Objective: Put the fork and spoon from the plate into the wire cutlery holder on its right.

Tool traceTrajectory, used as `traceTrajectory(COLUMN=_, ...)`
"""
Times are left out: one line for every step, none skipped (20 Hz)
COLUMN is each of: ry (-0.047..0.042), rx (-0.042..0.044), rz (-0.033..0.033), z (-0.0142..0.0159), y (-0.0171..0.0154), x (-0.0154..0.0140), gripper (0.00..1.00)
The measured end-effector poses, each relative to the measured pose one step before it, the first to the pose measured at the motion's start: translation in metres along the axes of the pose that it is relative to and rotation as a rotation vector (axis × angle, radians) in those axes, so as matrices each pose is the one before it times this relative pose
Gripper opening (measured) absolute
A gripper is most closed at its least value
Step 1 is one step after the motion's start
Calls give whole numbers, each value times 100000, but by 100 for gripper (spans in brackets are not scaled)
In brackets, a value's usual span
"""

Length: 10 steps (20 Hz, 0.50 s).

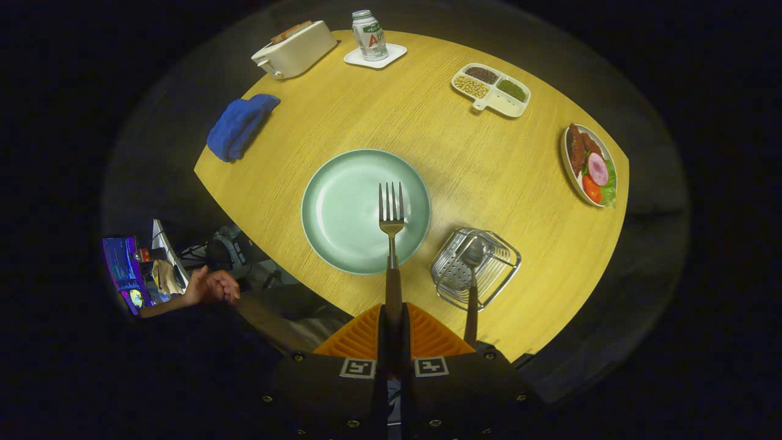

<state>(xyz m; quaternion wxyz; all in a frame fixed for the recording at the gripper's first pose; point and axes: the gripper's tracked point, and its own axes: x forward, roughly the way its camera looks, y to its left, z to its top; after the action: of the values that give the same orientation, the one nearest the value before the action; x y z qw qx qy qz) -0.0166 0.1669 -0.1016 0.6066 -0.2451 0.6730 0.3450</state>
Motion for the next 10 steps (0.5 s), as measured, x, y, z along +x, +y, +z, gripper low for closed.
traceTrajectory(ry=146, rx=539, rz=-761, z=-178, y=-640, x=-759, gripper=9)
traceTrajectory(ry=607, rx=138, rz=-755, z=-430, y=-577, x=-594, gripper=9)
traceTrajectory(ry=369, rx=744, rz=-636, z=-253, y=-563, x=-445, gripper=9)
traceTrajectory(ry=1087, rx=29, rz=-522, z=-504, y=-573, x=-383, gripper=9)
traceTrajectory(ry=1261, rx=-340, rz=-1075, z=-483, y=-687, x=-291, gripper=9)
traceTrajectory(ry=805, rx=-241, rz=-1228, z=-377, y=-676, x=19, gripper=9)
traceTrajectory(ry=1158, rx=489, rz=-799, z=-474, y=-634, x=-10, gripper=9)
traceTrajectory(ry=1921, rx=399, rz=240, z=-641, y=-395, x=103, gripper=9)
traceTrajectory(ry=1423, rx=1261, rz=290, z=-419, y=-317, x=27, gripper=9)
traceTrajectory(ry=1977, rx=309, rz=-199, z=-402, y=-367, x=289, gripper=9)
